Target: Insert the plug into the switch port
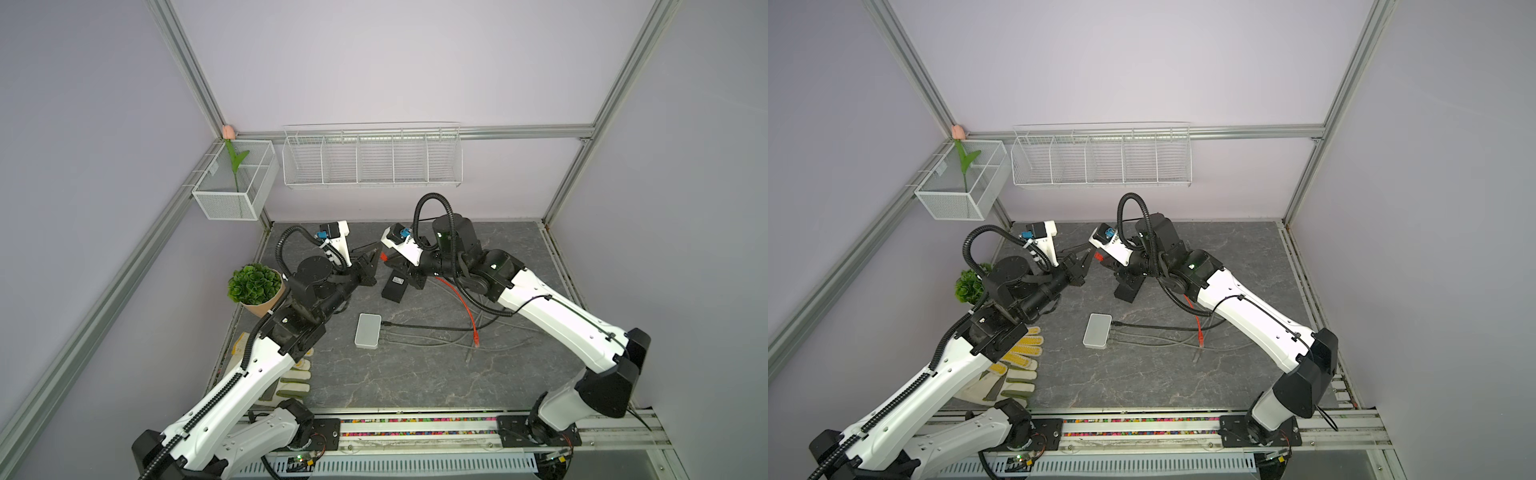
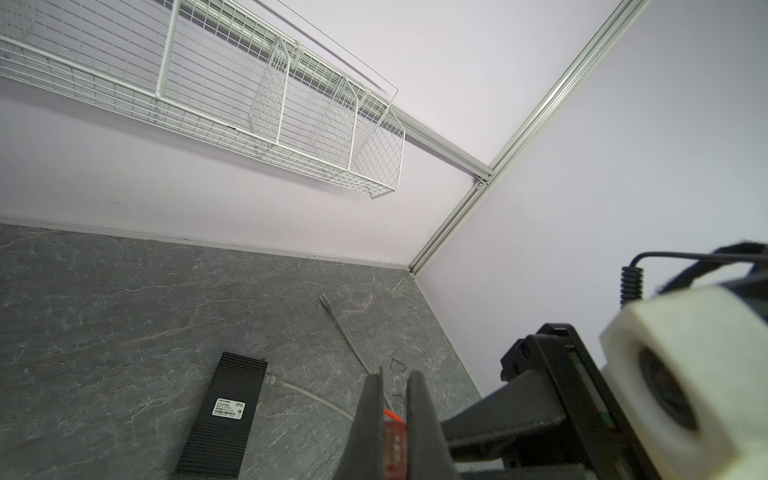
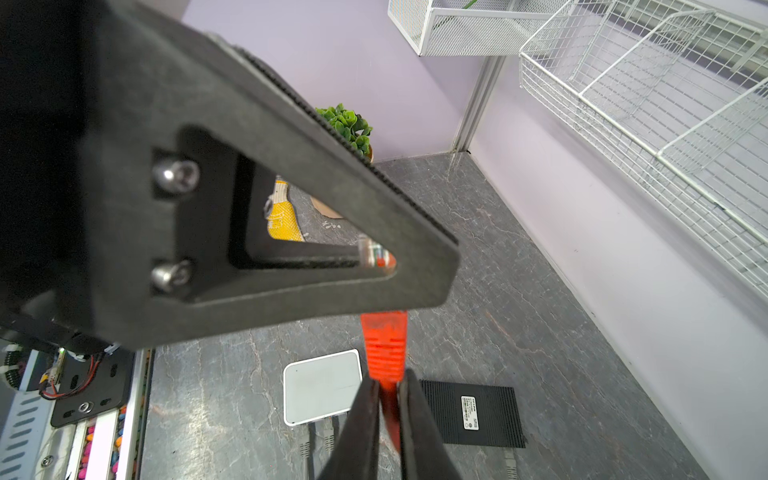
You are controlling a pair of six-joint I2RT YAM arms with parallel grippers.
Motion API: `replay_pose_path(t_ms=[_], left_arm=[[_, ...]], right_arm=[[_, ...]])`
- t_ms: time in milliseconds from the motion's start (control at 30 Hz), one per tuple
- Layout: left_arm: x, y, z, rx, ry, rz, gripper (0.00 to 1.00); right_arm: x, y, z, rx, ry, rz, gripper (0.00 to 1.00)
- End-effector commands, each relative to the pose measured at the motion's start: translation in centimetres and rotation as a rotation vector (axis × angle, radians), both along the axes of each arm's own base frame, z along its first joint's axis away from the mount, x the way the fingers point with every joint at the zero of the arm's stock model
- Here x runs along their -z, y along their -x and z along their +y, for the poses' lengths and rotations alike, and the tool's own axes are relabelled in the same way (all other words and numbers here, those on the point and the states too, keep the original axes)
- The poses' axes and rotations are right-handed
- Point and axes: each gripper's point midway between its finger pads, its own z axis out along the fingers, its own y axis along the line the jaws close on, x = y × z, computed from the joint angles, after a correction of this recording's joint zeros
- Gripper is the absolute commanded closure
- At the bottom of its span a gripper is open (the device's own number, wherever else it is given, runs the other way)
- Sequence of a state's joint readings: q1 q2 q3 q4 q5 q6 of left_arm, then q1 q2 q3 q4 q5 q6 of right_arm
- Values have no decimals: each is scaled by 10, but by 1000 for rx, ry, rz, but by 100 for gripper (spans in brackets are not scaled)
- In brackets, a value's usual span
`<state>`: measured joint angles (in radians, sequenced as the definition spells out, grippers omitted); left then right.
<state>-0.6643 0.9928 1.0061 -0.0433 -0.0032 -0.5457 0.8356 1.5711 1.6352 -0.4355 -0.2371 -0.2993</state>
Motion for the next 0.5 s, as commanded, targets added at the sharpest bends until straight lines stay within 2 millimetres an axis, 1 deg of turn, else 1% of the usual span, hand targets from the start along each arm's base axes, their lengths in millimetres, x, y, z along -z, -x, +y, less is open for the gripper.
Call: replay_pose_path(t_ms=[0, 67, 100, 133, 167, 267, 367, 467], left_arm=[[-7, 6, 3, 0, 23, -5, 100], [-9, 7, 3, 2, 24, -10, 100], [-9, 8, 3, 6, 23, -15, 87], [-9, 8, 4, 5, 23, -18, 64], [-9, 8, 5, -3, 19, -18, 54], [-8, 6, 14, -48, -4, -12, 45], [-6, 4, 20, -81, -28, -12, 42], [-1, -1, 29, -119, -54, -1, 41]], right_arm=[[-11, 0, 5, -9, -32, -15, 90], [-11, 0, 5, -7, -29, -18, 91], [-10, 0, 3, -1, -23, -21, 93], [-9, -2, 2, 9, -15, -23, 93], [-7, -3, 0, 17, -5, -25, 93], [1, -6, -7, 29, 30, -11, 93], [17, -13, -17, 51, 77, 26, 93], [32, -26, -37, 97, 155, 58, 93]])
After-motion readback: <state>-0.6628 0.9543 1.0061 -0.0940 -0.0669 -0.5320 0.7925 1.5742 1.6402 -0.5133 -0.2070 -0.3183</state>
